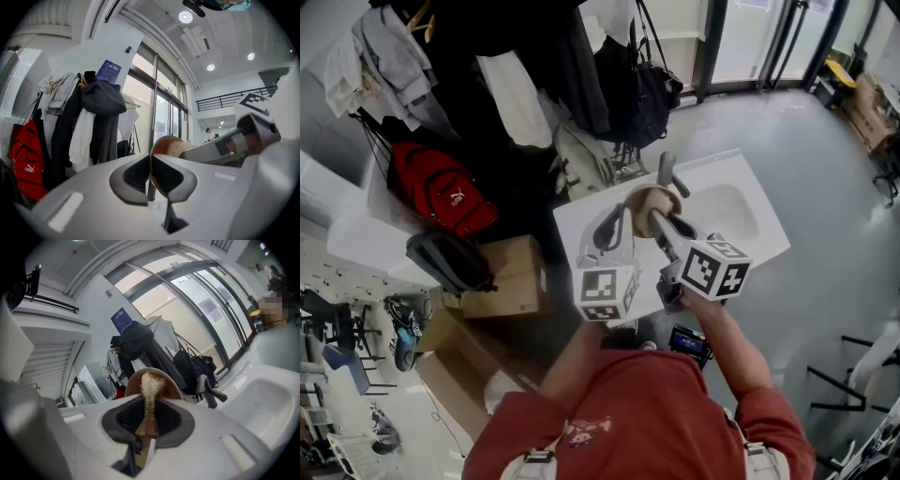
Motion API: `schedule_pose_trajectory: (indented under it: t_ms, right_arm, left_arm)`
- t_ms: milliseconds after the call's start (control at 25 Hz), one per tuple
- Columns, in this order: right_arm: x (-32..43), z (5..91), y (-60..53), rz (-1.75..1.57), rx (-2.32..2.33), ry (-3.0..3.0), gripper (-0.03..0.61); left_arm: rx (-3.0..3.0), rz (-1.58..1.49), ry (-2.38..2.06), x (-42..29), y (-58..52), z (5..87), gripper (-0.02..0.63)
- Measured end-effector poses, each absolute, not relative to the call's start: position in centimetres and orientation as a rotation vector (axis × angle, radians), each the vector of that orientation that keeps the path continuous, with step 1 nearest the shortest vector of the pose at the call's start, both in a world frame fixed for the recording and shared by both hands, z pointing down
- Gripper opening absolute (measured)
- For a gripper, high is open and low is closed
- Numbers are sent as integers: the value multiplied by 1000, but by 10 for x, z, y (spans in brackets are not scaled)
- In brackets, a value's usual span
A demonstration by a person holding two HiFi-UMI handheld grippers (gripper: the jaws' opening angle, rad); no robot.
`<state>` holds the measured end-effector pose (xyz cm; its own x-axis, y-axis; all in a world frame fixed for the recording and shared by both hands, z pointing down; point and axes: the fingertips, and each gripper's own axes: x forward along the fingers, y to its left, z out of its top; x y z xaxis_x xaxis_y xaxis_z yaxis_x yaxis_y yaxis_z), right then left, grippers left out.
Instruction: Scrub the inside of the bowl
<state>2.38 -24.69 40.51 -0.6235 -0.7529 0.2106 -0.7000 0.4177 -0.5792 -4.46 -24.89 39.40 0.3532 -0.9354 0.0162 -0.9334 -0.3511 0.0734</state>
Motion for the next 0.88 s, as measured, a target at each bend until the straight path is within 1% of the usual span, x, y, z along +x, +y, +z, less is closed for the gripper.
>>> schedule_pose_trajectory:
  t_ms: [360,720,880]
  right_arm:
    - [25,410,-244,-931,-1343,2613,54]
    - [49,413,-245,-826,-1463,2574,54]
    - [58,417,-246,-727,-1545,2570,54]
  left_arm:
    - [2429,27,-1757,-53,-269,431,23]
    - [2322,95,-1758,-70,-296,470,23]
    - [2253,127,-1742,-70,-312,497,23]
